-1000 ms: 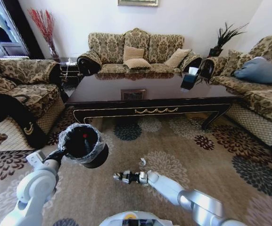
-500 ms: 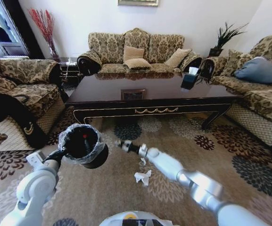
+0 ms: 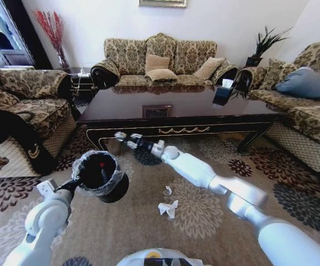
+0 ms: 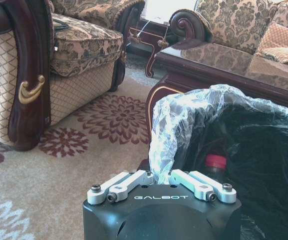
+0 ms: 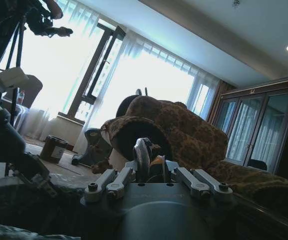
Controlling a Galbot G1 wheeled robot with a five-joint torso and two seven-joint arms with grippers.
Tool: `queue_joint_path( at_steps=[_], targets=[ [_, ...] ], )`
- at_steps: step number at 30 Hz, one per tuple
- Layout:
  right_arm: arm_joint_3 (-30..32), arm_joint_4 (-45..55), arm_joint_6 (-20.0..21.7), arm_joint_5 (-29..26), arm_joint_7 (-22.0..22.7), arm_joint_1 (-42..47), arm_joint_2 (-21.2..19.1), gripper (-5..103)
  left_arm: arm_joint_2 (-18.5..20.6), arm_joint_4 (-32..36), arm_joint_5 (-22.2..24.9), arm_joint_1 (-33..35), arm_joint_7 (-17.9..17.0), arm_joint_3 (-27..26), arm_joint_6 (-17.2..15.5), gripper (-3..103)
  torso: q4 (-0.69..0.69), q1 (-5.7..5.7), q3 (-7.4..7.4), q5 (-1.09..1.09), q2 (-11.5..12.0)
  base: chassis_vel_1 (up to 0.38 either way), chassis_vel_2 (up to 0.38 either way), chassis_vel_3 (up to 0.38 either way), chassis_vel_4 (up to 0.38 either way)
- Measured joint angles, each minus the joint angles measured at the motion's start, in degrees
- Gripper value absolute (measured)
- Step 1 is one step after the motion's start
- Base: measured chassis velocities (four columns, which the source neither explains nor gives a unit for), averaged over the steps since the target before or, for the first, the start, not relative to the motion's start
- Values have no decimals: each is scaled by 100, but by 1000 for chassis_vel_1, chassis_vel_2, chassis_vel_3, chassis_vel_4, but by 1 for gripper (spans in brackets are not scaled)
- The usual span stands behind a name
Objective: Move to the front of the table and pick up the trash from the floor, then place it into the trash bin.
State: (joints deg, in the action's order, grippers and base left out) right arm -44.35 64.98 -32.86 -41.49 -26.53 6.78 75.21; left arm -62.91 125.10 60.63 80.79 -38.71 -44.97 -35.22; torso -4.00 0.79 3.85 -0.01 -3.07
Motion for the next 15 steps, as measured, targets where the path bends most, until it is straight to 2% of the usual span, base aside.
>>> queue_joint_path(
  at_steps=[5,11,12,15],
  targets=[
    [-403,-24,-8,39,42,4,275,25,41,-207,5,-149,2,28,-1,3,3,0,0,0,-1,0,0,0,0],
    [-496,-127,-35,121,29,23,358,25,53,-253,17,-254,13,69,-1,3,-1,0,0,0,-1,0,0,0,0],
    [-509,-130,-48,152,29,38,349,22,53,-253,17,-276,14,82,-1,3,-1,0,0,1,-1,0,0,0,0],
    [-501,-101,-84,219,31,83,282,30,37,-253,7,-307,15,129,-1,3,0,0,0,1,-1,0,0,0,0]
  ],
)
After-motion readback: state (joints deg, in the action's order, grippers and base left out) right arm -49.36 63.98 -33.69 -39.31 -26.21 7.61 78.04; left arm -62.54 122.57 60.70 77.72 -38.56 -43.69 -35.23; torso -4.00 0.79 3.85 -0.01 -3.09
